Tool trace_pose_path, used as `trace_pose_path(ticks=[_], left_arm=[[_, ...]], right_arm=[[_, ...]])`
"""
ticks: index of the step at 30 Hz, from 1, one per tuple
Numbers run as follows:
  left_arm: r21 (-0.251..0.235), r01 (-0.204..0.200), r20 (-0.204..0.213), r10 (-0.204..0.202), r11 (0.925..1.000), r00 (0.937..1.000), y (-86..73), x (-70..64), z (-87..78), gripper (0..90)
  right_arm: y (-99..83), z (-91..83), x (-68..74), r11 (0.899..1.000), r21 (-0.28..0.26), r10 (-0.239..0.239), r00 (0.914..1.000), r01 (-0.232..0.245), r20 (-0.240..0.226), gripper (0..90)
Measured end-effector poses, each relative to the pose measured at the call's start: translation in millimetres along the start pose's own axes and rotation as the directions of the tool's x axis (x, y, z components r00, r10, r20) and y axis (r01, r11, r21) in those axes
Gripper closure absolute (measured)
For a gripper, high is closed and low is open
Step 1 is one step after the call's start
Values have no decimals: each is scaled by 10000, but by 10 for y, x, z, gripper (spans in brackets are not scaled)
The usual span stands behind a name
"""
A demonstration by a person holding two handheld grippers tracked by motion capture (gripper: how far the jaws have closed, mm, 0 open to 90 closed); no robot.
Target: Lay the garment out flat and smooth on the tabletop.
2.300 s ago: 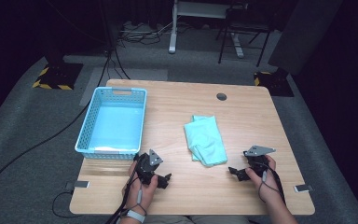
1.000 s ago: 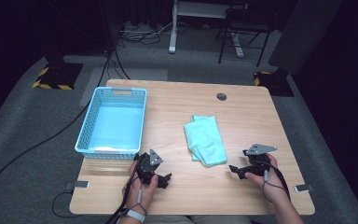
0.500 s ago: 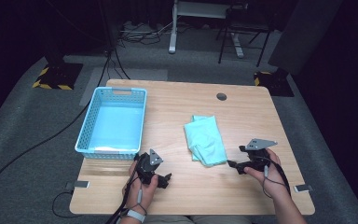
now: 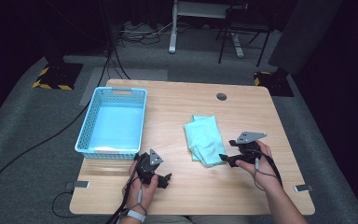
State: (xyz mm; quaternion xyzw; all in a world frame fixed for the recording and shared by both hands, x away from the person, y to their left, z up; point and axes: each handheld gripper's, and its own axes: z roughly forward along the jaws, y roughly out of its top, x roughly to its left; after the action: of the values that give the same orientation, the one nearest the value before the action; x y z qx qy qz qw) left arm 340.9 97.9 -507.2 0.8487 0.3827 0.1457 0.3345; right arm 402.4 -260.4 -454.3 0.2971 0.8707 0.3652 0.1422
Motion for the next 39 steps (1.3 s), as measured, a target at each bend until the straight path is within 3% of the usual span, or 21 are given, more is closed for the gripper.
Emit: trace_pose_path(ticks=[8,11,19,21,24,30,34,36,39], left_arm=[[-2,1,2,-1,10000,10000,0,0,0,2],[-3,6,2,-6,10000,10000,0,0,0,2],[-5,3,1,-3,10000,10000,0,0,0,2],[-4,5,3,-5,10000,10000,0,0,0,2],[-4,3,2,-3,10000,10000,0,0,0,2],[-3,2,1,-2,10000,10000,0,0,0,2],[-4,3,1,-3,10000,10000,0,0,0,2],[-11,29,11,-29,10000,10000,0,-1,1,2],[-3,6,2,-6,10000,10000,0,0,0,2]], right_arm=[[94,181,-10,9998,-92,-174,9996,172,-243,310],[93,313,-6,9997,99,-221,9984,226,-513,335],[74,583,36,9977,579,-311,9972,350,-675,359],[63,622,41,9985,508,-173,9963,216,-837,362],[48,618,45,9987,506,-11,9948,62,-1017,400],[11,541,135,9961,765,-350,9913,450,-1270,413],[22,499,176,9946,862,-491,9930,585,-1078,412],[60,465,199,9955,664,-610,9944,669,-868,414],[166,416,238,9974,309,-611,9934,643,-967,414]])
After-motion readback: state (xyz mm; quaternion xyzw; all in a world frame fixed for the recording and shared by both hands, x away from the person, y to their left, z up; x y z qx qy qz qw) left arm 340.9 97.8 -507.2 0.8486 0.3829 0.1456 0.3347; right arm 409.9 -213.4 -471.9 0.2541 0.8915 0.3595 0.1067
